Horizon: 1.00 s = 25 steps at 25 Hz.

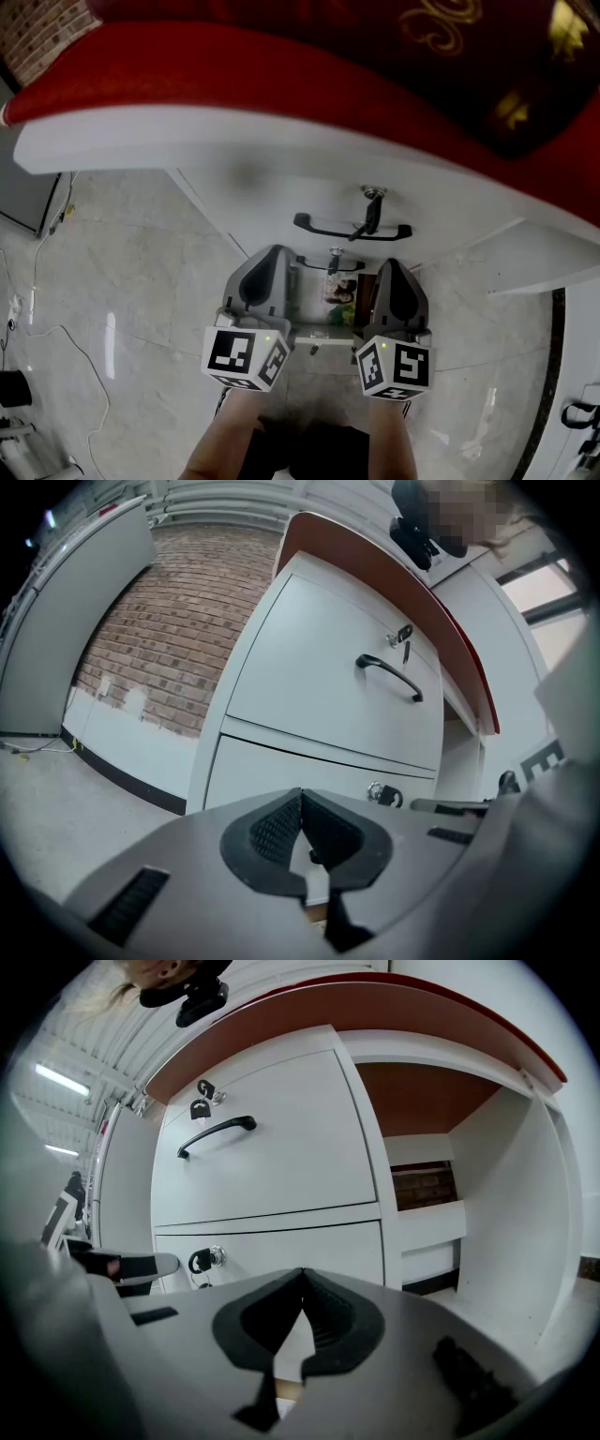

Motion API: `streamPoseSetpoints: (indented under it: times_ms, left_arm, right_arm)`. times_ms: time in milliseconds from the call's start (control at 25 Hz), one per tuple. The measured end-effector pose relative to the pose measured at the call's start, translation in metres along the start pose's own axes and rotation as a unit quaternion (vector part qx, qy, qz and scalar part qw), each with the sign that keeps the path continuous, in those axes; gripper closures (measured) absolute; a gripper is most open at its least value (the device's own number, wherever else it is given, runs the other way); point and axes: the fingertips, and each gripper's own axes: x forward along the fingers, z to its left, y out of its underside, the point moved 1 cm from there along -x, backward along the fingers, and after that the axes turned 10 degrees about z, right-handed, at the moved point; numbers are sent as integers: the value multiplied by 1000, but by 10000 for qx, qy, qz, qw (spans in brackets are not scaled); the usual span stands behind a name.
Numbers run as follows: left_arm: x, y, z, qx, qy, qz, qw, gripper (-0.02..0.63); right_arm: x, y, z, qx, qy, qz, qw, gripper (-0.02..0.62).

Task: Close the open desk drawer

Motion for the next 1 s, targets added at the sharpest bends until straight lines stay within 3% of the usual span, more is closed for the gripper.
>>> streamPoseSetpoints:
  times_ms: [640, 840, 1000]
  left_arm:
    - [-28, -3, -19, 575, -12, 112, 9983, 597]
    - [-52, -3, -32, 505, 85, 277, 9983, 597]
    - [-75, -19, -45, 496, 114, 365, 9980, 597]
  right_arm:
    - [-38, -5, 4, -9, 128, -155, 9998, 589]
    - [-72, -19, 4, 273, 204, -177, 9993, 589]
    - [-102, -33, 17, 183, 209, -78, 9996, 589]
